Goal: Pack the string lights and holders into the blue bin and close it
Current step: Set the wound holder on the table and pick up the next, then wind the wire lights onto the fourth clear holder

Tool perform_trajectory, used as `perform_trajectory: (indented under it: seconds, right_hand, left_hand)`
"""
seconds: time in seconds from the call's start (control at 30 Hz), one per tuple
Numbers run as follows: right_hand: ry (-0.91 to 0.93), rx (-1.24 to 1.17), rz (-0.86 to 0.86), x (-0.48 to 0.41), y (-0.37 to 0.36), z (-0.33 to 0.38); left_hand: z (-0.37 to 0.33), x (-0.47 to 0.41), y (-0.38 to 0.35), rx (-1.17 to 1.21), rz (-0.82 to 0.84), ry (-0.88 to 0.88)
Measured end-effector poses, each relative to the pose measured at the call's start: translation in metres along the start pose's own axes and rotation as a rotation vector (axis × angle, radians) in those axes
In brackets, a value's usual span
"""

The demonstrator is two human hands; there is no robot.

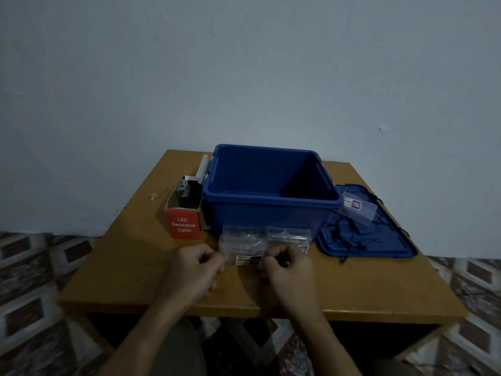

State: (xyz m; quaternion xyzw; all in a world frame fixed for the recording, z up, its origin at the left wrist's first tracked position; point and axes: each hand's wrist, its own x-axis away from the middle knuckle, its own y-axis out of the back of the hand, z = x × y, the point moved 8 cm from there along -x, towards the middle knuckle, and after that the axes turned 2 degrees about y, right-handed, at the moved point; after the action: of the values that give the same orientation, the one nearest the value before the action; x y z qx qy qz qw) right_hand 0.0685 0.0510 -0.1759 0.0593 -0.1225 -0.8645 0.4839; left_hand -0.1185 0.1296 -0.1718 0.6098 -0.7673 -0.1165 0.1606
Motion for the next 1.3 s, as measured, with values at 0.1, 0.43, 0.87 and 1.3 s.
perform_trajectory:
  seconds: [0.1,0.43,0.87,1.3]
  right_hand:
    - [0.035,0.099,-0.006,0.003,0.001,0.008]
    - [0.18,0.252,-0.039,0.019,0.006,0.026]
    - [0.897,0.829,0.072,0.016,-0.079,0.169]
    - [0.756,1.534,0.566,-0.085,-0.206,0.196]
  left_hand:
    - [0.001,0.001,-0.001,0.001,-0.009,0.013]
    - [0.0,0.01,0.013,-0.013,0.109,0.004]
    - [-0.078,-0.019,0.156,-0.044,-0.268,-0.376]
    - [-0.015,-0.15,0.128,-0.754,0.078,-0.225]
